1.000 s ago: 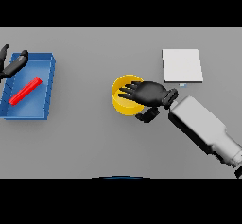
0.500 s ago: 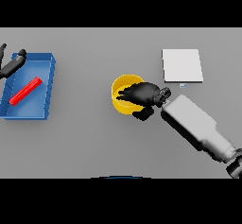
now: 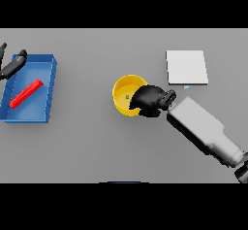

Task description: Pick up the red beaker and tilt it to pour out 1 green nut into yellow bowl. Pick up the yellow bowl and place it on the metallic measuring scale.

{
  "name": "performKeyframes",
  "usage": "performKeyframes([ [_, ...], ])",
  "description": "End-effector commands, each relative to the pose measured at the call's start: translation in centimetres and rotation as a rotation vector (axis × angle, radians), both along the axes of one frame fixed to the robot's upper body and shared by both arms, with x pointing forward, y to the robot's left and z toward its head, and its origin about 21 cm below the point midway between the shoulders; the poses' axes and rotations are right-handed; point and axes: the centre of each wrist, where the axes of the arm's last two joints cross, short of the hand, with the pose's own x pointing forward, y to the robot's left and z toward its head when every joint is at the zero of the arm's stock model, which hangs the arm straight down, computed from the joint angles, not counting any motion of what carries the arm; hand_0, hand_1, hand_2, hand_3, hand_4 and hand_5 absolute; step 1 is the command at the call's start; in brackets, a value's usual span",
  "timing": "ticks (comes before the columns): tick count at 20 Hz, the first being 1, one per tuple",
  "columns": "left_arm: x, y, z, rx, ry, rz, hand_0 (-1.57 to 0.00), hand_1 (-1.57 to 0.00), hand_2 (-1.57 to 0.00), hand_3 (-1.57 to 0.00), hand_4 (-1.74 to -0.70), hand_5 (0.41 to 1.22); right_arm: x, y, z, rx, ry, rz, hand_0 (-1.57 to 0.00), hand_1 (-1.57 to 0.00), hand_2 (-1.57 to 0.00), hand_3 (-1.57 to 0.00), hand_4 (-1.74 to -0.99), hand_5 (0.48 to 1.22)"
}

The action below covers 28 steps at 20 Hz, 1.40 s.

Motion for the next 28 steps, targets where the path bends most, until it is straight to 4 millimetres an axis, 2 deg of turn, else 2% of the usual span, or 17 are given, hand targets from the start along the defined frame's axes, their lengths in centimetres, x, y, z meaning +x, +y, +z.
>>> performKeyframes([
  [1, 0.0, -0.1, -0.2, 0.005, 0.006, -0.005, 0.00, 0.00, 0.00, 0.00, -0.72, 0.695, 0.0, -0.2, -0.1, 0.010, -0.007, -0.003, -1.43, -1.42, -1.24, -1.18, -1.689, 1.184],
  [5, -0.2, -0.1, -0.1, 0.000, 0.017, -0.009, 0.00, 0.00, 0.00, 0.00, -0.72, 0.693, -0.2, -0.6, 0.2, 0.033, -0.007, -0.015, -1.51, -1.51, -1.31, -1.29, -1.720, 1.206],
  [8, 0.0, 0.0, 0.0, -0.003, 0.025, 0.000, 0.00, 0.00, 0.00, 0.00, -0.72, 0.696, 0.3, -0.9, 1.4, 0.056, -0.003, -0.036, -1.54, -1.54, -1.33, -1.34, -1.730, 1.213],
  [9, -0.2, 0.3, -0.2, -0.001, 0.021, 0.002, 0.00, 0.00, 0.00, 0.00, -0.72, 0.696, 0.5, -1.5, 2.0, 0.062, -0.001, -0.043, -1.55, -1.55, -1.34, -1.33, -1.732, 1.215],
  [11, -0.2, 0.0, -0.3, -0.005, 0.024, -0.001, 0.00, 0.00, 0.00, 0.00, -0.72, 0.693, 0.4, -1.4, 3.2, 0.071, -0.022, -0.075, -1.56, -1.56, -1.39, -1.28, -1.735, 1.217],
  [12, -0.1, 0.1, -0.4, 0.002, 0.029, -0.004, 0.00, 0.00, 0.00, 0.00, -0.72, 0.693, 0.4, -1.8, 4.4, 0.078, -0.029, -0.069, -1.56, -1.56, -1.41, -1.25, -1.737, 1.218],
  [16, 0.0, -0.2, -0.2, 0.009, 0.024, -0.015, 0.00, 0.00, 0.00, 0.00, -0.71, 0.686, 0.7, -3.3, 6.3, 0.090, -0.105, -0.138, -1.57, -1.57, -1.46, -1.18, -1.739, 1.220],
  [22, 0.0, -0.1, 0.2, 0.010, 0.017, -0.001, 0.00, 0.00, 0.00, 0.00, -0.72, 0.698, 0.8, -5.8, 7.5, 0.103, -0.150, -0.191, -1.56, -1.57, -1.51, -1.15, -1.741, 1.220],
  [25, -0.4, -0.1, 0.0, 0.006, 0.019, -0.006, 0.00, 0.00, 0.00, 0.00, -0.73, 0.715, 1.8, -7.4, 7.6, 0.112, -0.190, -0.231, -1.57, -1.57, -1.54, -1.15, -1.741, 1.221],
  [28, -0.3, -0.6, 0.7, 0.012, 0.034, 0.010, 0.00, 0.00, 0.00, 0.00, -0.73, 0.720, 3.0, -8.9, 7.5, 0.113, -0.207, -0.303, -1.57, -1.57, -1.53, -1.15, -1.741, 1.221],
])
